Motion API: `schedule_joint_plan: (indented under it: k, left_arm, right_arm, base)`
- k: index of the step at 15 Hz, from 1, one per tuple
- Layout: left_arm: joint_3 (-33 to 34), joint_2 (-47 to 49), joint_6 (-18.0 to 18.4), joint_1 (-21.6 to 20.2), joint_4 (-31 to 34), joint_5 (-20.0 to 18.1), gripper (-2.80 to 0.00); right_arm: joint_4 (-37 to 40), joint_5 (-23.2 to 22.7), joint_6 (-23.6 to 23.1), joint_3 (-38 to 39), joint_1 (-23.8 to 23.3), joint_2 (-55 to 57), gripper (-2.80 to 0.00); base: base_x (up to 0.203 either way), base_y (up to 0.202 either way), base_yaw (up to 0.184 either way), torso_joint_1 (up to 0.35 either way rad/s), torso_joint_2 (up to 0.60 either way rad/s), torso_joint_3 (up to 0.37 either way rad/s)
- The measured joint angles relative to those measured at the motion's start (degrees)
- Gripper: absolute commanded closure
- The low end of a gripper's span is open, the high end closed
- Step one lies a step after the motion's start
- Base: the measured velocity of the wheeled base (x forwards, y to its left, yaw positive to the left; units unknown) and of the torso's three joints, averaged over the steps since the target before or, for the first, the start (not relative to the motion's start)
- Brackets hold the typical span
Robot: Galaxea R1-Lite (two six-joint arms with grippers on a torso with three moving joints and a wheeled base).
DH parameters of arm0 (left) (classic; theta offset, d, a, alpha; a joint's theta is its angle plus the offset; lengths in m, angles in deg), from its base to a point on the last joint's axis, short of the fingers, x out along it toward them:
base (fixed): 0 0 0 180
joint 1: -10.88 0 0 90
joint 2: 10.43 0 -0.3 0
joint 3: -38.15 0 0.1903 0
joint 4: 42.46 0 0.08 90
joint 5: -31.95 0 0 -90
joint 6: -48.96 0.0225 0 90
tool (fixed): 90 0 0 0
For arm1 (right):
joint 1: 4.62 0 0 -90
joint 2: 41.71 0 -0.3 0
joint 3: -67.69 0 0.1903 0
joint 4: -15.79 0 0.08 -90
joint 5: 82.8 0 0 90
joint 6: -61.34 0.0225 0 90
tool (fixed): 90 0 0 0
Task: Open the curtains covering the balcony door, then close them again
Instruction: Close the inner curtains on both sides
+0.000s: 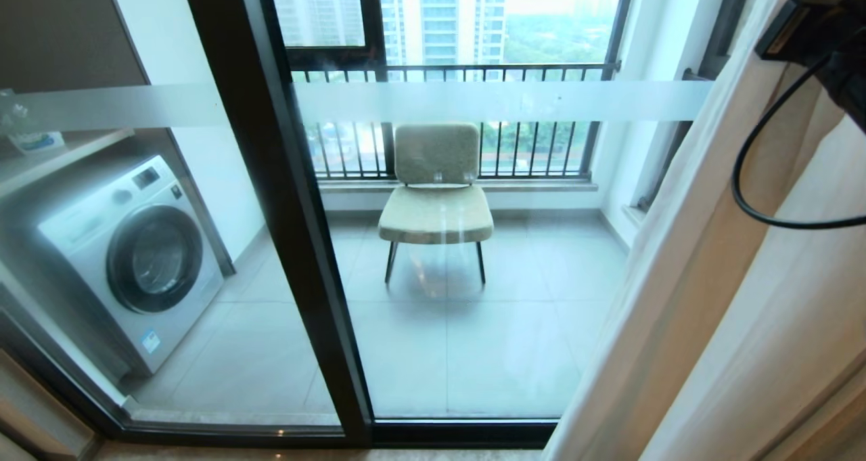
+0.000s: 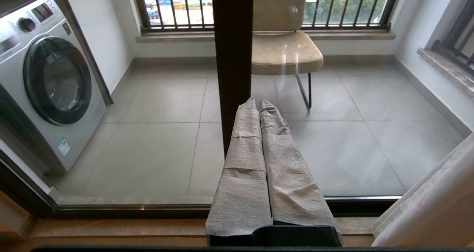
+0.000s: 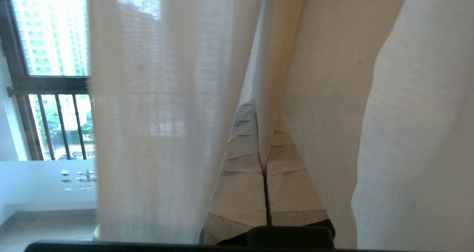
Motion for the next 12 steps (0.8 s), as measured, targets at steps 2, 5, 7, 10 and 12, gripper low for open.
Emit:
schedule_joint_plan:
  k: [2, 5, 7, 10, 12]
  left_arm:
    - [0.00, 0.00, 0.00, 0.02, 0.05, 0.02, 0.00]
    - [0.00, 0.00, 0.00, 0.00, 0.00, 0.00, 0.00]
    - [0.02, 0.00, 0.01, 0.02, 0.01, 0.00, 0.00]
    - [0.02, 0.00, 0.00, 0.00, 0.00, -0.02, 0.00]
    - [0.02, 0.00, 0.00, 0.00, 0.03, 0.00, 0.00]
  right_arm:
    - [0.06, -0.05, -0.02, 0.05, 0.06, 0.06, 0.00]
    - [0.09, -0.02, -0.04, 0.03, 0.01, 0.11, 0.00]
    - [0.09, -0.02, -0.04, 0.03, 0.06, 0.11, 0.00]
    - [-0.02, 0.02, -0.04, 0.10, 0.04, 0.16, 0.00]
    - [0.00, -0.02, -0.05, 0.11, 0.11, 0.27, 0.00]
  base:
    - [0.000, 0.197, 0.001, 0.005, 0.00, 0.000]
    - [0.000, 0.191, 0.000, 0.001, 0.00, 0.001]
    - [0.000, 0.192, 0.000, 0.002, 0.00, 0.003]
    - [0.000, 0.190, -0.001, 0.003, 0.00, 0.004]
    - [0.000, 0.192, -0.002, 0.002, 0.00, 0.002]
